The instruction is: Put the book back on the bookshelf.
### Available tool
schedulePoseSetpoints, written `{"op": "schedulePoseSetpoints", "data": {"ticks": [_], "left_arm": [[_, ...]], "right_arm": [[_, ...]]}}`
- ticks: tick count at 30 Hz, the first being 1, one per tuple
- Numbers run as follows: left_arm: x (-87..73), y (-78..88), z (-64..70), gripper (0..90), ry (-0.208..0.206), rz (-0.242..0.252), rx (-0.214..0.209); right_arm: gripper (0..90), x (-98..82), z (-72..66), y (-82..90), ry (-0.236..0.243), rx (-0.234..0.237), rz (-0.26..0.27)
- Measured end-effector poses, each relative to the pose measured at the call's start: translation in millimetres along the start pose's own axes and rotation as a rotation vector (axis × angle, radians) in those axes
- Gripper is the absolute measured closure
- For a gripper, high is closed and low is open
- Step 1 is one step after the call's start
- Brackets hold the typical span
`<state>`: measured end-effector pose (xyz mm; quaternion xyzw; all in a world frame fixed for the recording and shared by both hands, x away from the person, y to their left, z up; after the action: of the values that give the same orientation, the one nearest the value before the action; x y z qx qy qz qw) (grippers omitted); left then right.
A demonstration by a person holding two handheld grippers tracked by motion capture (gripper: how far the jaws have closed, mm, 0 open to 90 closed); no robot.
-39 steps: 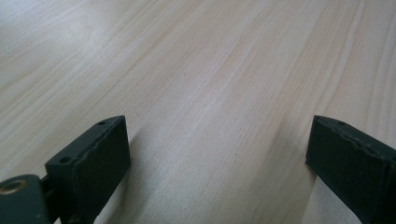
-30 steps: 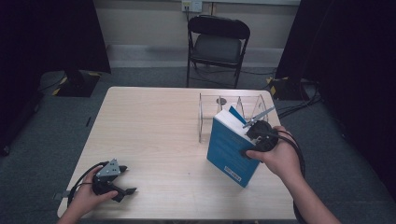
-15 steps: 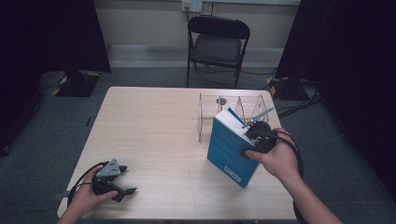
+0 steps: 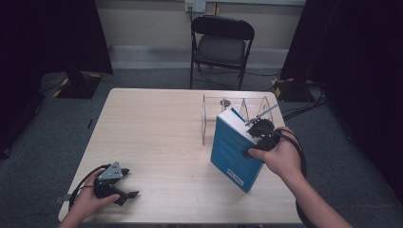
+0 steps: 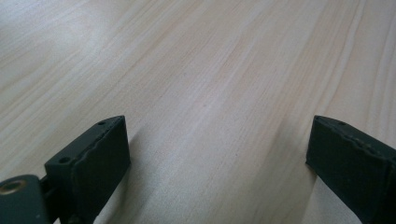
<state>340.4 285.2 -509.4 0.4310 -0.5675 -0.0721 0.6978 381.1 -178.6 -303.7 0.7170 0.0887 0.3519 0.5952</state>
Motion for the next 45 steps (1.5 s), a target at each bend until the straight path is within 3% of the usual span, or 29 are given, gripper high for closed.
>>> {"op": "schedulePoseSetpoints", "data": {"ticks": [1,6,22,26,32,45], "left_arm": [[0.1,0.2,-0.1,5.5,-0.002,-0.002,-0.002],[0.1,0.2,-0.1,5.5,-0.002,-0.002,-0.002],[0.2,-0.8,0.1,3.7,-0.004,-0.003,-0.016],[0.2,-0.8,0.1,3.7,-0.005,-0.002,-0.016],[0.3,-0.5,-0.1,3.7,-0.006,-0.007,-0.017],[0.6,-1.2,0.4,1.7,-0.01,-0.014,-0.024]], "right_arm": [[61.8,1.2,0.0,-0.7,-0.003,-0.015,0.005],[61.8,8.2,2.8,-0.7,-0.055,0.005,0.005],[61.8,40.2,6.7,5.0,-0.1,-0.015,0.027],[61.8,46.6,8.3,6.9,-0.13,-0.008,0.036],[61.8,55.1,6.1,3.8,-0.163,-0.035,0.033],[61.8,70.2,-0.5,1.8,-0.16,-0.043,0.033]]}}
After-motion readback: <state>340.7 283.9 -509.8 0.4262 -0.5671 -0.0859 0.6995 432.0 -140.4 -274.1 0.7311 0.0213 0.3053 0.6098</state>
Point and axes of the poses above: each handheld gripper's, and its own axes: y roughly backward along the jaws, x roughly out of its top, z roughly to its right, the point moved 1 cm from there along -y, roughly forward along the jaws, and after that the axes turned 2 degrees about -y, right-handed, at the moved point
